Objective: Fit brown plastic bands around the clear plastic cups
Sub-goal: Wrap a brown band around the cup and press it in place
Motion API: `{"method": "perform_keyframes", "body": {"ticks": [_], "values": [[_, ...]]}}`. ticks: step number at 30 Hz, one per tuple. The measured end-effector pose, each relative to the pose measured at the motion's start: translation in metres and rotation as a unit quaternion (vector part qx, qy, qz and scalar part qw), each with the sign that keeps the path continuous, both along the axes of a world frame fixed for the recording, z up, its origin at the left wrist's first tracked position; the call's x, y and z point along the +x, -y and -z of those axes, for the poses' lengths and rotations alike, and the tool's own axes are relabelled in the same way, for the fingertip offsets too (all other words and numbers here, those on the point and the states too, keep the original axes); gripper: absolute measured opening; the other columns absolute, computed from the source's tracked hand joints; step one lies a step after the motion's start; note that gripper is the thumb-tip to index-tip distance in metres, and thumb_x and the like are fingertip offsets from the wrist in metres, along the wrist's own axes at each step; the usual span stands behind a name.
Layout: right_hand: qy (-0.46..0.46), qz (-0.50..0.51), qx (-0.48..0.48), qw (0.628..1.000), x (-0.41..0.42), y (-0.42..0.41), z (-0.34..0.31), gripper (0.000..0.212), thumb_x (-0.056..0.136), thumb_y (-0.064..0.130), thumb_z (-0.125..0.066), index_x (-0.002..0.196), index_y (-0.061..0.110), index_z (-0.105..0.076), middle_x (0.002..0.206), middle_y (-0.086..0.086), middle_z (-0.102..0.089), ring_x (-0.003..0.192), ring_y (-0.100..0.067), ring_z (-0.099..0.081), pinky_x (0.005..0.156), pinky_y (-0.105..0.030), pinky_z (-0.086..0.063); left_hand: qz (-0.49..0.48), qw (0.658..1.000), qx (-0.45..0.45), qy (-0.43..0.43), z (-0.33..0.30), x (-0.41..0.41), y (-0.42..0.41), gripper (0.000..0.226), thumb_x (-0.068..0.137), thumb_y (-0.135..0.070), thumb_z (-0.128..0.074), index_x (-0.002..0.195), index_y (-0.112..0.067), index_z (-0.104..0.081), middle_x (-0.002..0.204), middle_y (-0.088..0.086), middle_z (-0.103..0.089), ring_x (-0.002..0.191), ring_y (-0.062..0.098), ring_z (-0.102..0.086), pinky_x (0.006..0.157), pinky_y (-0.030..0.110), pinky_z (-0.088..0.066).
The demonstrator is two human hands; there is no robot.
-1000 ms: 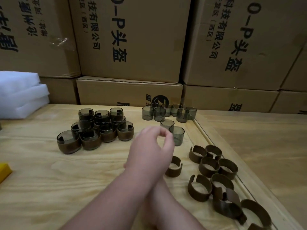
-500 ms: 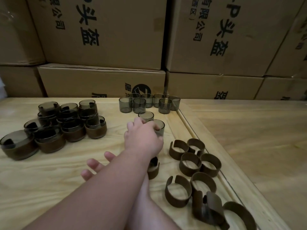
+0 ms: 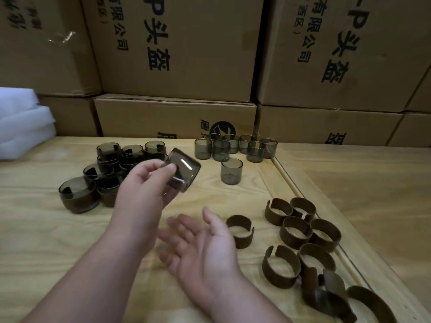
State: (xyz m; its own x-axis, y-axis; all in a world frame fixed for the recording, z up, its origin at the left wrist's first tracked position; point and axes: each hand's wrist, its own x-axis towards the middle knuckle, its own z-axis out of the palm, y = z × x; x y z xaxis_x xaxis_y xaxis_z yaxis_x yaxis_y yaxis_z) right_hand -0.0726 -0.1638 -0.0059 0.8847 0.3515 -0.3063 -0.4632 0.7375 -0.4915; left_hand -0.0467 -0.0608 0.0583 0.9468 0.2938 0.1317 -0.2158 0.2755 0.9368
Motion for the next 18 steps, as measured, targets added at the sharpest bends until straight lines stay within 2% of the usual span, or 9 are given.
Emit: {"method": "perform_keyframes", "body": {"ticks": [2,4,6,10,13,15,18], "values": [[0.019,0.009,-0.025,0.999,-0.004,0.001,-0.006,0.06,0.088,0.047,-0.054,0.128,0.003,-0.057,0.127,-0.015,-0.068,0.089,-0.032,-0.071,0.062,-0.036,-0.049,-0.012,0.998,-0.057,-0.002,0.019,-0.011,-0.027,0.014,0.1,-0.014,-0.059,0.09,-0.022,-0.066,0.09,0.006,-0.077,0.093,0.03,-0.071,0.084,0.042,-0.055],[0.042,0.024,-0.044,0.998,-0.006,0.0,-0.01,0.059,0.085,0.047,-0.056,0.127,0.005,-0.057,0.129,-0.015,-0.066,0.094,-0.032,-0.069,0.061,-0.037,-0.051,-0.013,0.991,-0.129,-0.024,0.04,-0.015,-0.041,0.01,0.1,-0.01,-0.054,0.099,-0.019,-0.059,0.086,0.004,-0.072,0.099,0.034,-0.063,0.082,0.043,-0.049],[0.063,0.041,-0.082,0.994,-0.004,-0.004,-0.008,0.061,0.077,0.045,-0.063,0.123,0.006,-0.06,0.121,-0.012,-0.072,0.091,-0.029,-0.07,0.062,-0.037,-0.052,0.002,0.986,-0.161,-0.031,0.05,-0.015,-0.045,0.013,0.096,-0.008,-0.055,0.099,-0.021,-0.057,0.091,0.005,-0.071,0.1,0.034,-0.064,0.083,0.044,-0.047],[0.131,0.07,-0.187,0.971,0.01,-0.015,-0.01,0.051,0.077,0.034,-0.082,0.12,0.013,-0.064,0.106,-0.005,-0.078,0.086,-0.022,-0.076,0.065,-0.038,-0.058,0.042,0.988,-0.148,-0.011,0.052,-0.007,-0.042,0.025,0.08,-0.019,-0.064,0.105,-0.018,-0.059,0.099,0.012,-0.074,0.085,0.024,-0.073,0.079,0.041,-0.052],[0.223,0.043,-0.304,0.925,0.026,-0.024,-0.013,0.053,0.074,0.041,-0.08,0.123,0.027,-0.066,0.114,-0.006,-0.076,0.097,-0.021,-0.076,0.084,-0.045,-0.061,0.065,0.99,-0.127,-0.013,0.052,0.001,-0.038,0.033,0.081,-0.02,-0.066,0.113,-0.018,-0.059,0.107,0.018,-0.074,0.086,0.028,-0.073,0.064,0.038,-0.057],[0.249,0.051,-0.316,0.914,0.032,-0.029,-0.01,0.055,0.072,0.041,-0.081,0.122,0.026,-0.066,0.114,0.0,-0.076,0.096,-0.02,-0.076,0.08,-0.04,-0.062,0.078,0.988,-0.129,-0.023,0.05,0.004,-0.039,0.046,0.076,-0.023,-0.068,0.121,-0.019,-0.057,0.109,0.018,-0.074,0.079,0.025,-0.073,0.05,0.034,-0.053],[0.249,0.086,-0.303,0.916,0.034,-0.033,-0.003,0.061,0.07,0.039,-0.081,0.121,0.02,-0.054,0.113,0.001,-0.076,0.095,-0.02,-0.076,0.071,-0.03,-0.06,0.093,0.987,-0.125,-0.024,0.052,0.007,-0.04,0.059,0.077,-0.02,-0.079,0.131,-0.021,-0.056,0.112,0.015,-0.076,0.079,0.02,-0.075,0.049,0.029,-0.054]]}}
